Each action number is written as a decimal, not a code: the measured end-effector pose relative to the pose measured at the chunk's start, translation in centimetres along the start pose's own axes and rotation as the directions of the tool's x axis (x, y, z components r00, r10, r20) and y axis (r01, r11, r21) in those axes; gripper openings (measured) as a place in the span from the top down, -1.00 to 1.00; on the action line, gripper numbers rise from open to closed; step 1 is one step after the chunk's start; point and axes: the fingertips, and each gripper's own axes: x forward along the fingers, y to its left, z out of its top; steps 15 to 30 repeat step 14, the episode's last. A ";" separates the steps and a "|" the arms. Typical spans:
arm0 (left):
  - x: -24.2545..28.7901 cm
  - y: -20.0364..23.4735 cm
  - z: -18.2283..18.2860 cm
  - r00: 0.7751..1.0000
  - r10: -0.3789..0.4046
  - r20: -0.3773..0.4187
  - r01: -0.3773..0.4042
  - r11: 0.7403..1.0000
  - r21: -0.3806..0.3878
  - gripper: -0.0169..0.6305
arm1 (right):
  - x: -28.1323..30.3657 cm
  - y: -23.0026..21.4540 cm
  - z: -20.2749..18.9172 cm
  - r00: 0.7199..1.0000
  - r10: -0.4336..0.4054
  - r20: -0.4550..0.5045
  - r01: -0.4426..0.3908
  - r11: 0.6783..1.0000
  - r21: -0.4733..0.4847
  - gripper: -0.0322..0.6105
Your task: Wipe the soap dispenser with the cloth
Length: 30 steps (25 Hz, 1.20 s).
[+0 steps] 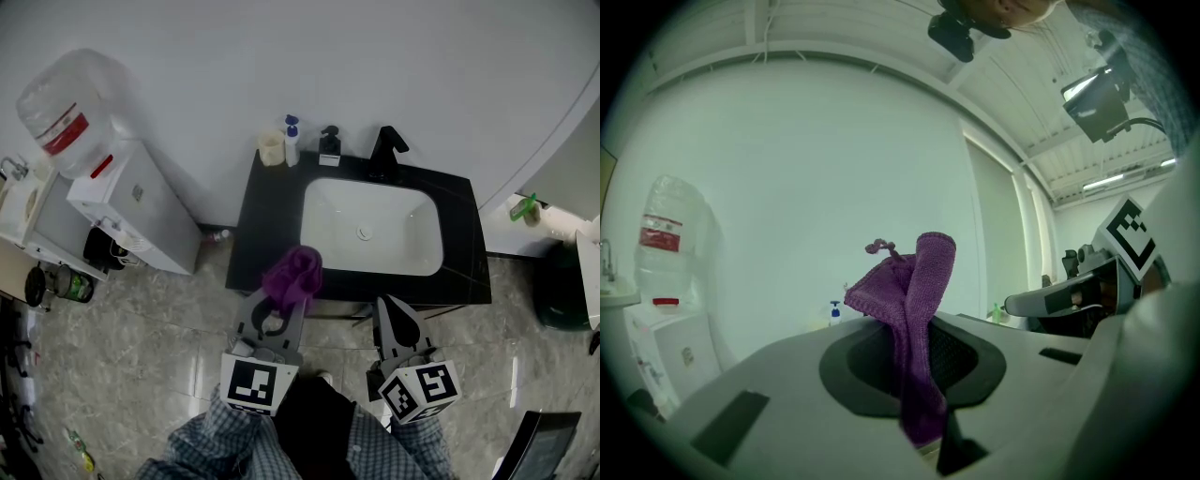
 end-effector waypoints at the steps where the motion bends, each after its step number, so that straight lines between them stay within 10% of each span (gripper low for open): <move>1: -0.1 -0.1 0.1 1.000 -0.002 0.001 0.002 1.000 0.001 0.76 | -0.1 0.1 0.0 1.000 0.000 -0.001 0.000 1.000 0.002 0.84; 30: -1.0 -0.1 0.0 1.000 0.010 -0.003 -0.010 1.000 -0.015 0.76 | 0.0 0.9 -0.3 1.000 0.022 -0.014 -0.023 1.000 -0.003 0.84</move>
